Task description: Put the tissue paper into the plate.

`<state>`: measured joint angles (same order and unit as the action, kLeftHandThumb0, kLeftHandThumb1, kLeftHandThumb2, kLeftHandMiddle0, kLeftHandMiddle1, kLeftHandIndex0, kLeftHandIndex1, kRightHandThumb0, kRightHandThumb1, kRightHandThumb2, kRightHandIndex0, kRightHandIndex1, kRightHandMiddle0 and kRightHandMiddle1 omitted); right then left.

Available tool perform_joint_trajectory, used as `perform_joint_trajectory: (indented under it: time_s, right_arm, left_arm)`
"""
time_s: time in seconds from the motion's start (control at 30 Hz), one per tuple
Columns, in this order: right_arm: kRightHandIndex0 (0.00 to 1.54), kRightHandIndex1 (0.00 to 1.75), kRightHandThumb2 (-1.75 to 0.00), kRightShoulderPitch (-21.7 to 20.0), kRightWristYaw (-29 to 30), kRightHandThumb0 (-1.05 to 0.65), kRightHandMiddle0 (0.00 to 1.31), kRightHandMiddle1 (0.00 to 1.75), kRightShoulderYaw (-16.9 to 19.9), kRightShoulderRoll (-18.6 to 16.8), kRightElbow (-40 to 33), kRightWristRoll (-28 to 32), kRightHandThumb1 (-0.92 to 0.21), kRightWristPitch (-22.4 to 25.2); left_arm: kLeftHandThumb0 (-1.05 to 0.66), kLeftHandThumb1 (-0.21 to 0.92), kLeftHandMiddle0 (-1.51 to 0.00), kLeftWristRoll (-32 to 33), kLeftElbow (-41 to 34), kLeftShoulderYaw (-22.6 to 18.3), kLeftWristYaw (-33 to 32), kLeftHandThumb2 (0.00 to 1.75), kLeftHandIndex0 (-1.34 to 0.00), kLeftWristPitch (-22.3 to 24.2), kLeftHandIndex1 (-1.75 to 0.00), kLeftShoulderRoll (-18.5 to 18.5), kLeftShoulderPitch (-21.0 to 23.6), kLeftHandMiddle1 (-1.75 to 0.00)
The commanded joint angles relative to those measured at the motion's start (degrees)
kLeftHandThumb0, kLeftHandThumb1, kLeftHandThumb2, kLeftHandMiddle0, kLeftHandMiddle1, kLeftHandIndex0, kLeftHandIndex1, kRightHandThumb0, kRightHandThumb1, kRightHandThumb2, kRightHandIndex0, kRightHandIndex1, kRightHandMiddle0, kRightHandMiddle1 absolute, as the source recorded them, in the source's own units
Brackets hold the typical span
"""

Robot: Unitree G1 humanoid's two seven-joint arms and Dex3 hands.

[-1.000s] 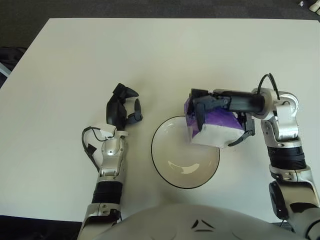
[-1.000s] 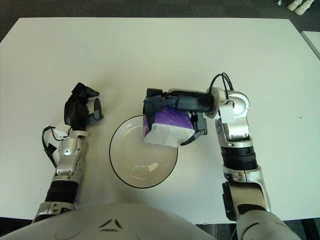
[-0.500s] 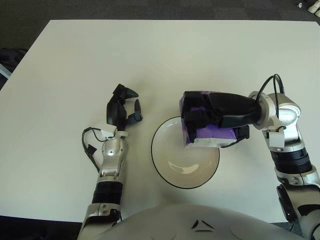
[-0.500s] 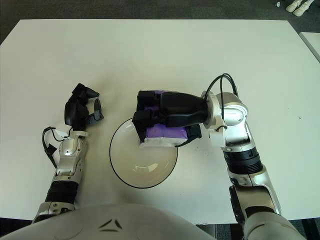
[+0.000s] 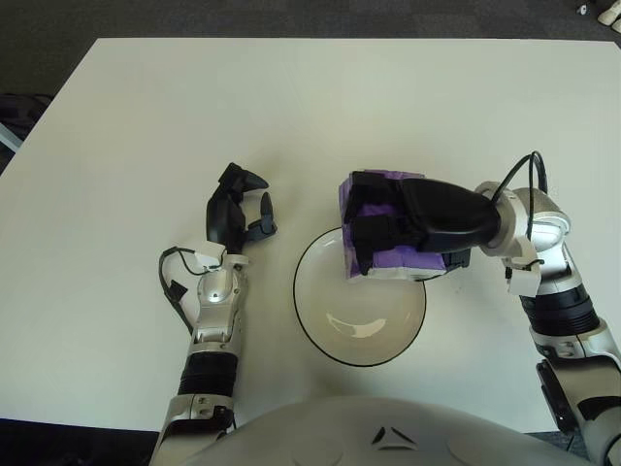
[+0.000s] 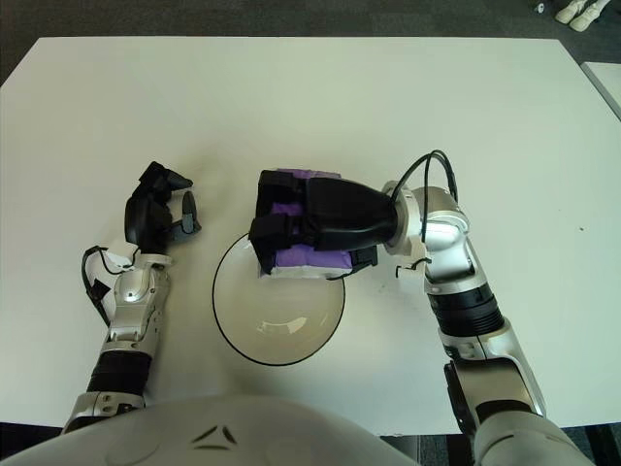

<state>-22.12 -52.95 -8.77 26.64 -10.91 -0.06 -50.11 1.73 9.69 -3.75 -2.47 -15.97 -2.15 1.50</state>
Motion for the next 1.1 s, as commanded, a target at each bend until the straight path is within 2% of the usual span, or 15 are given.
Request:
perform_joint_trajectory:
  time_s: [0.0, 0.13, 0.17, 0.27, 0.4, 0.5, 0.57, 0.67, 0.7, 0.8, 0.87, 0.9, 0.97, 1.03, 1.07]
  right_arm:
    - [0.74, 1.75, -1.67, -0.31, 3.77, -0.01, 0.73, 1.73, 0.2, -0.41, -0.83, -2.68, 0.0, -1.53]
    - [0.73, 1.75, -1.67, 0.41, 7.61, -0.01, 0.72, 1.74, 0.71, -1.21, -1.54, -5.39, -0.01, -1.3]
    - [0.82, 1.75, -1.7, 0.69, 8.57, -0.01, 0.77, 1.65, 0.82, -1.4, -1.82, -5.97, 0.05, -0.97]
    - [0.91, 1.75, -1.73, 1.83, 10.98, -0.02, 0.81, 1.55, 0.76, -1.97, -4.6, -7.75, 0.11, 2.46]
    - [0.9, 1.75, -1.68, 3.02, 13.18, -0.01, 0.76, 1.54, 0.58, -2.0, -7.67, -9.63, 0.06, 6.39]
    - [0.81, 1.75, -1.58, 3.93, 14.32, -0.01, 0.68, 1.58, 0.24, -1.82, -9.66, -9.93, -0.04, 9.18]
    - [0.67, 1.75, -1.44, 4.61, 14.95, -0.01, 0.59, 1.63, -0.1, -1.72, -10.92, -9.53, -0.18, 10.76]
    - [0.52, 1.75, -1.31, 5.62, 15.57, -0.01, 0.52, 1.68, -0.24, -1.16, -12.48, -9.9, -0.31, 12.19]
    - [0.47, 1.75, -1.24, 5.91, 15.62, -0.01, 0.49, 1.67, -0.25, -0.88, -13.02, -10.09, -0.37, 12.78]
    - [0.24, 1.75, -0.82, 6.48, 15.53, -0.01, 0.26, 1.69, -0.21, 0.06, -14.61, -11.06, -0.71, 14.41]
    - [0.12, 1.66, -0.68, 6.69, 15.56, -0.17, 0.22, 1.72, -0.14, 0.54, -15.41, -11.9, -0.81, 15.13]
    - [0.08, 1.54, -0.74, 6.85, 15.57, -0.34, 0.14, 1.55, -0.09, 0.83, -15.88, -12.43, -0.83, 15.46]
    - [0.04, 1.26, -0.79, 7.02, 15.71, -0.51, 0.07, 1.27, -0.12, 1.23, -16.41, -12.97, -0.87, 15.88]
    - [0.02, 1.03, -0.82, 7.22, 15.64, -0.6, 0.04, 1.05, -0.22, 2.15, -16.35, -13.47, -0.89, 14.99]
    - [0.01, 0.78, -0.86, 7.21, 15.67, -0.65, 0.02, 0.82, -0.29, 2.5, -16.18, -13.67, -0.9, 14.47]
  left_arm:
    - [-0.47, 0.35, -1.02, -0.1, 4.92, 0.06, 0.44, 1.28, -0.58, 1.56, -1.75, 0.03, -4.16, -1.75]
    - [-0.47, 0.35, -1.02, -0.19, 5.02, 0.14, 0.43, 1.29, -0.58, 1.52, -1.75, 0.05, -4.11, -1.75]
    - [-0.47, 0.35, -1.02, -0.23, 5.03, 0.18, 0.43, 1.29, -0.58, 1.55, -1.75, 0.06, -4.11, -1.75]
    - [-0.47, 0.35, -1.02, -0.28, 5.15, 0.16, 0.24, 1.29, -0.59, 1.84, -1.75, 0.03, -4.03, -1.75]
    - [-0.47, 0.34, -1.03, -0.02, 5.82, 0.1, 0.65, 1.3, -0.59, 1.11, -1.75, 0.11, -3.79, -1.75]
    - [-0.48, 0.33, -1.05, 0.15, 6.44, 0.08, 1.14, 1.32, -0.6, 0.25, -1.75, 0.31, -3.61, -1.75]
    - [-0.48, 0.31, -1.07, 0.07, 6.78, 0.03, 1.3, 1.33, -0.61, 0.1, -1.75, 0.45, -3.46, -1.75]
    - [-0.48, 0.31, -1.07, 0.05, 7.21, -0.09, 1.39, 1.34, -0.62, 0.33, -1.75, 0.55, -3.2, -1.75]
    - [-0.48, 0.31, -1.07, 0.06, 7.36, -0.14, 1.39, 1.34, -0.62, 0.5, -1.75, 0.56, -3.08, -1.75]
    - [-0.48, 0.31, -1.08, -0.22, 7.6, -0.18, 0.8, 1.34, -0.62, 1.0, -1.75, 0.39, -2.85, -1.75]
    - [-0.48, 0.31, -1.08, -0.5, 7.8, -0.2, 0.29, 1.34, -0.62, 1.12, -1.75, 0.25, -2.71, -1.75]
    - [-0.48, 0.31, -1.07, -0.63, 8.14, -0.24, 0.05, 1.34, -0.62, 0.87, -1.75, 0.18, -2.58, -1.75]
    - [-0.48, 0.31, -1.07, -0.75, 8.55, -0.28, -0.16, 1.34, -0.62, 0.52, -1.75, 0.13, -2.43, -1.75]
    - [-0.48, 0.31, -1.06, -0.5, 9.57, -0.33, 0.28, 1.34, -0.62, -1.22, -1.75, 0.2, -2.22, -1.75]
    - [-0.48, 0.3, -1.06, -0.35, 10.01, -0.36, 0.55, 1.34, -0.62, -2.0, -1.75, 0.24, -2.13, -1.75]
